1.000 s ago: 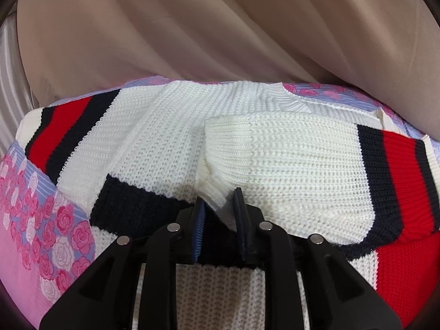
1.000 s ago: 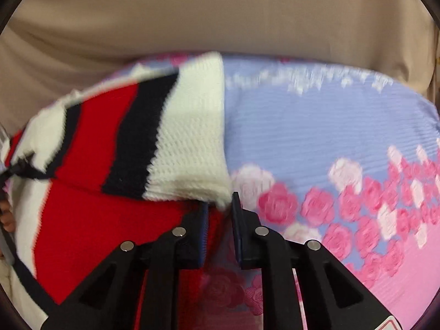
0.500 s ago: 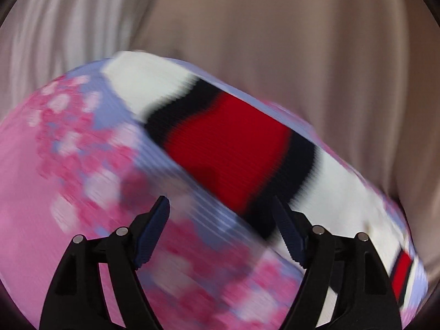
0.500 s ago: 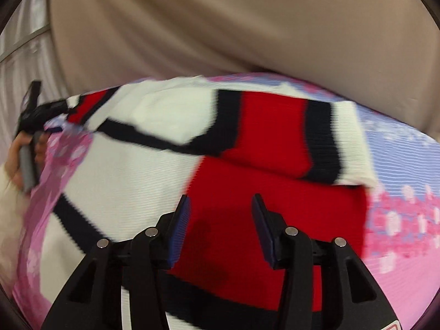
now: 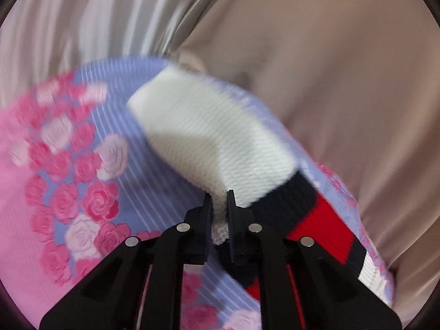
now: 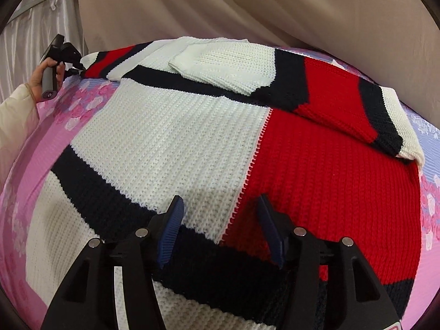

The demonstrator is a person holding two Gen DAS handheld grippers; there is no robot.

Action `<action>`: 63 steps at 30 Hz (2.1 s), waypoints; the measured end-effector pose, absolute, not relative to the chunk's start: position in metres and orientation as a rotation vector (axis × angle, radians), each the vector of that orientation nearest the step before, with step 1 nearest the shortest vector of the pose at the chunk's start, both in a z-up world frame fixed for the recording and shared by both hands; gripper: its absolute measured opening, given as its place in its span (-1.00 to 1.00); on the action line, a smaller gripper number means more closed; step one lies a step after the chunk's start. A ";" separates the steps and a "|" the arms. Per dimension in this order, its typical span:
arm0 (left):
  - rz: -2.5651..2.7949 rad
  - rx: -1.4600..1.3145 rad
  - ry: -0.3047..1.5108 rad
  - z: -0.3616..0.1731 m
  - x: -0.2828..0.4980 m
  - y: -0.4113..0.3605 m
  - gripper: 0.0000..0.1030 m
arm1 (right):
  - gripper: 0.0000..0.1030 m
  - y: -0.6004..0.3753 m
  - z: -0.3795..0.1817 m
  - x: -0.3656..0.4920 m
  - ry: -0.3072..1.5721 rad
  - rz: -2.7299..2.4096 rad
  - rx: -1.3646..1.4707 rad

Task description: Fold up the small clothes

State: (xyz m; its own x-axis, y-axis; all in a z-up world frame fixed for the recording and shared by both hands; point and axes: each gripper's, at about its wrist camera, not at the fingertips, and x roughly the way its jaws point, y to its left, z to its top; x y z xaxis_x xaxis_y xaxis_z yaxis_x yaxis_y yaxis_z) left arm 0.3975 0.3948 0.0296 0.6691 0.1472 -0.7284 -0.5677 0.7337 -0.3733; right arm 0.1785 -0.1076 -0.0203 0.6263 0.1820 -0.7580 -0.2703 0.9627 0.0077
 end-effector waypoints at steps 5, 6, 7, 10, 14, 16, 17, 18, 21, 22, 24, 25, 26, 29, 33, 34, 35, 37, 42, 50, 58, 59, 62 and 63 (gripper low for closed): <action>0.302 -0.338 0.573 0.121 0.377 0.279 -0.86 | 0.06 -0.118 -0.016 0.180 0.851 0.271 -0.020; 0.237 -0.302 0.547 0.138 0.368 0.252 -0.86 | 0.06 -0.122 -0.013 0.180 0.840 0.264 0.000; 0.158 -0.262 0.526 0.155 0.357 0.215 -0.86 | 0.06 -0.126 -0.009 0.179 0.829 0.254 0.012; -0.078 -0.132 0.506 0.175 0.332 0.099 -0.86 | 0.06 -0.145 0.007 0.176 0.782 0.218 0.040; -0.348 -0.025 0.624 0.129 0.306 -0.036 -0.74 | 0.09 -0.184 0.021 0.171 0.744 0.128 0.066; -0.431 0.007 0.735 0.084 0.301 -0.080 -0.36 | 0.10 -0.208 0.020 0.170 0.756 0.082 0.084; -0.440 0.008 0.775 0.061 0.298 -0.093 -0.23 | 0.11 -0.218 0.020 0.170 0.765 0.062 0.095; -0.437 0.006 0.800 0.046 0.292 -0.101 -0.24 | 0.11 -0.229 0.021 0.171 0.779 0.051 0.114; -0.421 -0.037 0.862 0.016 0.277 -0.091 -0.22 | 0.14 -0.246 0.027 0.173 0.778 0.061 0.134; -0.408 -0.071 0.866 0.013 0.271 -0.075 -0.18 | 0.17 -0.246 0.031 0.175 0.771 0.068 0.125; -0.346 -0.144 0.838 0.019 0.264 -0.033 -0.04 | 0.23 -0.241 0.038 0.185 0.748 0.094 0.100; -0.298 -0.170 0.818 0.023 0.262 -0.013 0.13 | 0.27 -0.236 0.041 0.193 0.740 0.114 0.085; -0.240 -0.198 0.795 0.026 0.260 0.008 0.25 | 0.30 -0.227 0.045 0.205 0.737 0.145 0.067; -0.107 -0.249 0.780 0.032 0.269 0.055 0.27 | 0.32 -0.198 0.048 0.235 0.727 0.196 -0.026; -0.044 -0.392 0.834 0.022 0.293 0.106 0.27 | 0.49 -0.129 0.034 0.267 0.723 0.293 -0.286; -0.047 -0.423 0.849 0.021 0.299 0.118 0.27 | 0.49 -0.117 0.030 0.275 0.714 0.268 -0.343; -0.054 -0.453 0.860 0.019 0.304 0.125 0.27 | 0.47 -0.107 0.024 0.283 0.718 0.253 -0.389; -0.056 -0.470 0.870 0.015 0.309 0.129 0.26 | 0.06 -0.095 0.017 0.297 0.726 0.223 -0.441; -0.030 -0.464 0.868 0.014 0.310 0.127 0.22 | -0.74 -0.161 0.059 0.309 0.687 0.206 -0.097; -0.041 -0.399 0.872 0.008 0.304 0.108 0.22 | -0.42 -0.304 0.016 0.307 0.851 0.041 0.287; -0.119 -0.553 0.889 0.015 0.295 0.106 0.24 | 0.27 -0.320 0.026 0.320 0.808 0.071 0.367; -0.107 -0.566 0.901 0.013 0.299 0.107 0.23 | 0.27 -0.319 0.019 0.331 0.832 0.060 0.371; -0.037 -0.554 0.922 0.007 0.312 0.106 -0.03 | -0.48 -0.312 0.011 0.342 0.854 0.020 0.346; -0.024 -0.547 0.927 0.005 0.316 0.104 -0.15 | -0.77 -0.307 0.016 0.345 0.851 0.056 0.345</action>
State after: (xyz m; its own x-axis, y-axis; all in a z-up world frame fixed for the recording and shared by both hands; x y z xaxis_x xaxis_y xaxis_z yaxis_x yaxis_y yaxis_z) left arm 0.3160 0.1042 0.0055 0.6097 -0.2499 -0.7522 -0.2100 0.8641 -0.4573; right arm 0.3450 -0.3073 0.0161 0.6613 0.1854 -0.7268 0.0881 0.9431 0.3207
